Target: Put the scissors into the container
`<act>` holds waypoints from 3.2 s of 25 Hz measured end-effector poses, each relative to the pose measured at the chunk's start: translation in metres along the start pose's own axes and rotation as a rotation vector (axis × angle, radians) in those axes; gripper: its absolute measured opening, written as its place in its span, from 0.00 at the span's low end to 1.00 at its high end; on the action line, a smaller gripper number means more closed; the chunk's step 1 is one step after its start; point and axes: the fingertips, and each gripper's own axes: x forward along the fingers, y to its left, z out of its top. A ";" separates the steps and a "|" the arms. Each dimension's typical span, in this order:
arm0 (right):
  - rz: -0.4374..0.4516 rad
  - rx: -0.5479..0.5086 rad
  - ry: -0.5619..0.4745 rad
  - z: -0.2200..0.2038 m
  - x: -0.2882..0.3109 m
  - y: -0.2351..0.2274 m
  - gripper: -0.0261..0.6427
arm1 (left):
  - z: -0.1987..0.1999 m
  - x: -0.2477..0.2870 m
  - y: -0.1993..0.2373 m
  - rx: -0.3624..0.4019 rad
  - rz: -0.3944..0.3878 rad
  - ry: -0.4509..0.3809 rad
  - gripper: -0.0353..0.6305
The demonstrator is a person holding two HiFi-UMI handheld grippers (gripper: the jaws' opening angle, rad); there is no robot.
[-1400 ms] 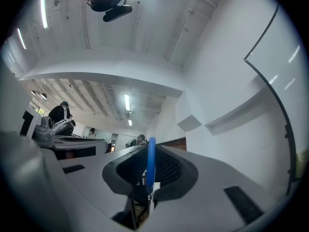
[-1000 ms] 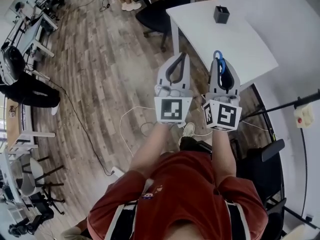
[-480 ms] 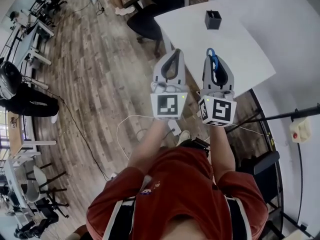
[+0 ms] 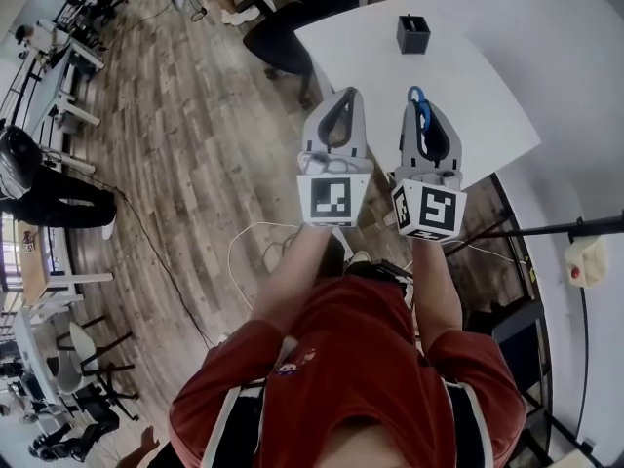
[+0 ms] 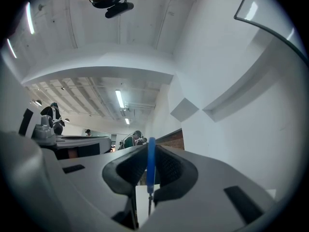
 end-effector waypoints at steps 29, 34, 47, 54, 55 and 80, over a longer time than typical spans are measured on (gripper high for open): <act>-0.168 -0.049 0.031 -0.075 0.189 -0.046 0.13 | -0.090 0.189 0.067 -0.074 -0.171 0.010 0.07; -0.213 -0.063 0.054 -0.089 0.225 -0.051 0.13 | -0.104 0.223 0.087 -0.090 -0.211 0.003 0.07; -0.314 -0.099 0.083 -0.110 0.325 -0.064 0.13 | -0.139 0.319 0.138 -0.114 -0.308 0.015 0.07; -0.394 -0.129 0.094 -0.118 0.363 -0.068 0.13 | -0.155 0.359 0.153 -0.177 -0.385 0.012 0.07; -0.408 -0.133 0.096 -0.119 0.367 -0.070 0.13 | -0.158 0.365 0.154 -0.181 -0.397 0.014 0.07; -0.621 -0.081 0.101 -0.141 0.346 -0.174 0.13 | -0.193 0.419 0.071 -0.197 -0.603 0.046 0.07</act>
